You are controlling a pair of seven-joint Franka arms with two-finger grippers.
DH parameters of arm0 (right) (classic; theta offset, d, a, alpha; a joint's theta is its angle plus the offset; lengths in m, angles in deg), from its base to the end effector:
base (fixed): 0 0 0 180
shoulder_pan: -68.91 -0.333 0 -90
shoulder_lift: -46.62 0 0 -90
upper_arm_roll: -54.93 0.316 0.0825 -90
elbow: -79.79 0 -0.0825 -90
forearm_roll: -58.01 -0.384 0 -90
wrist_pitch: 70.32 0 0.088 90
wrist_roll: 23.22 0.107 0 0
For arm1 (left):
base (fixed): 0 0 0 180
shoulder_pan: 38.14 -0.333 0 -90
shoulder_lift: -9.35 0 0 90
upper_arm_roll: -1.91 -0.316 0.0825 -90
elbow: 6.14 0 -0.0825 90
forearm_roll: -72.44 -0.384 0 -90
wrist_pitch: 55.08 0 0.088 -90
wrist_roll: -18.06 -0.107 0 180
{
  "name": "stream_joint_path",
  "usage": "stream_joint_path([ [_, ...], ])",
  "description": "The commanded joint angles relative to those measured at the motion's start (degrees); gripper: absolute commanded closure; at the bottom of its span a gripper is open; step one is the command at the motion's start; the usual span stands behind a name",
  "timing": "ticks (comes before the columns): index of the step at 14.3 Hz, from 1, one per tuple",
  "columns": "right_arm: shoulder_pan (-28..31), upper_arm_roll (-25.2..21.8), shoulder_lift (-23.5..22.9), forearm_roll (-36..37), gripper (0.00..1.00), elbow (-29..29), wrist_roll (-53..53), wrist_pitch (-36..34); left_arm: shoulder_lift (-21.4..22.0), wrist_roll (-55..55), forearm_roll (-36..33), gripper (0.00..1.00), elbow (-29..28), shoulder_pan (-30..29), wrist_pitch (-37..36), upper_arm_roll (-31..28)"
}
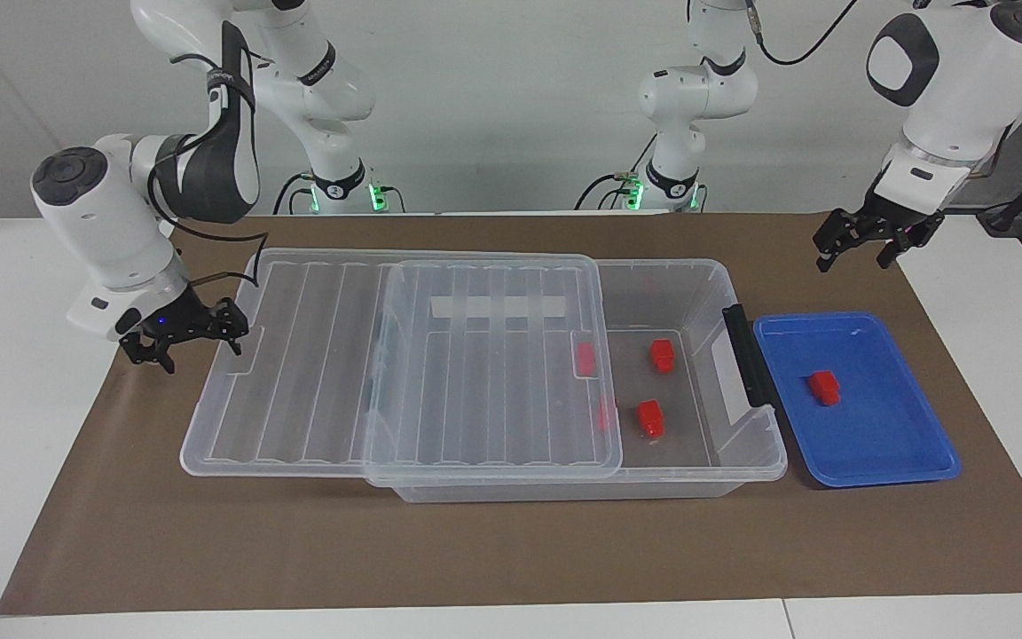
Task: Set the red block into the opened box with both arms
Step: 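Slide the clear lid toward the right arm with the right gripper, then grasp the red block in the blue tray with the left gripper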
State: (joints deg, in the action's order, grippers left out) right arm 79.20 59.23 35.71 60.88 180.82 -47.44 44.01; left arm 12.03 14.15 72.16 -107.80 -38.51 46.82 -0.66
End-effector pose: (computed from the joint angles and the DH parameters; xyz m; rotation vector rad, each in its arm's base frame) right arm 0.6162 -0.0704 0.4578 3.0557 0.5185 0.0505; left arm 0.5524 0.0293 0.5717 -3.1347 0.0279 -0.0794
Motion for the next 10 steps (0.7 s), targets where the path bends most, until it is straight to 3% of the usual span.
stream_joint_path([
  [1, 1.3, 0.4, 0.2, -0.3, 0.0, 0.4, -2.3, -0.6, -2.8, 0.3, 0.4, 0.0, -0.2, -2.1, 2.9, 0.3],
  [7, 2.1, 0.4, 0.2, -0.2, 0.0, 0.4, -3.6, -0.6, -9.3, 0.1, 0.6, 0.0, -1.5, -4.7, 10.1, 0.2],
  [10, 2.2, 0.4, 0.2, -0.2, 0.0, 0.4, -3.6, -0.6, -9.4, 0.0, 0.6, 0.0, -7.1, -6.1, 17.5, 0.2],
])
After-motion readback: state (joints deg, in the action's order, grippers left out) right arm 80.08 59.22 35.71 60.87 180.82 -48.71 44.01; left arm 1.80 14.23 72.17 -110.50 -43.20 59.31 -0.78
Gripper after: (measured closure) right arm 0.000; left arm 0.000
